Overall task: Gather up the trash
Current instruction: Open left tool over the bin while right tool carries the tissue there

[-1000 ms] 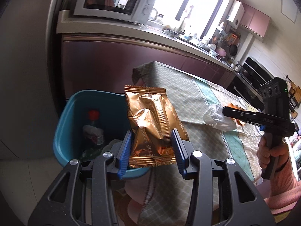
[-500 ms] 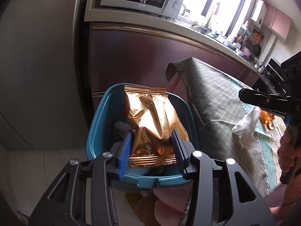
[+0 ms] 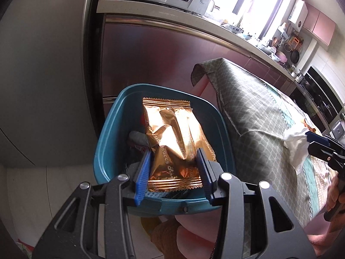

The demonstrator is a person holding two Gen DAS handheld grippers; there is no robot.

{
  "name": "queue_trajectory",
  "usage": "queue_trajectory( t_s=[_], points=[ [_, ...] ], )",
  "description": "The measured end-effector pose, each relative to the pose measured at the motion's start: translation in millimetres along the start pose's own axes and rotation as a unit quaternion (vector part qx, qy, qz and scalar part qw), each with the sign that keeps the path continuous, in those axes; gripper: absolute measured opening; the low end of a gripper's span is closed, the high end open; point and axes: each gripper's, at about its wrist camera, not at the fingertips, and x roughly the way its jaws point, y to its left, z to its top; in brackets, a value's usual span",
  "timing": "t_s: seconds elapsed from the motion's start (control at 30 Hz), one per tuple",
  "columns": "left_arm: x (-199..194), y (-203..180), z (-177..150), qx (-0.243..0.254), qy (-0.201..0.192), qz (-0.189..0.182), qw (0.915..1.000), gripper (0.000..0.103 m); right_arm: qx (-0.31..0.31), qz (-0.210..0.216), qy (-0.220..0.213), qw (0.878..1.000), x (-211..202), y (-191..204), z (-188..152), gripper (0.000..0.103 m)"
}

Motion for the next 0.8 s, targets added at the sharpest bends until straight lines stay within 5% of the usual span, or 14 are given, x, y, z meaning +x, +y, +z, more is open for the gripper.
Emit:
queue_trajectory(
  t_s=[0.13, 0.27, 0.57, 0.8],
  points=[
    [0.6, -0.1, -2.2, 0.001, 0.002, 0.000, 1.0000, 0.042, 0.011, -0.005, 0.021, 1.000, 7.2, -9.1, -8.2, 0.037],
    [4.4, 0.0, -4.6, 0.000, 0.006, 0.003, 1.0000, 0.042, 0.028, 0.007, 0.034, 0.999, 22.9, -18.8, -5.8, 0.010],
    [17.1, 0.0, -0.6, 0.001, 0.018, 0.019, 0.9997, 0.042, 0.036, 0.080, 0.004, 0.996, 29.5, -8.4, 26.3, 0.007],
    [38.5, -2.6, 4.2, 0.007, 0.036, 0.032, 0.9988, 0.042, 0.020, 0.133, 0.015, 0.991, 77.4, 18.2, 60.7, 0.007]
  ],
)
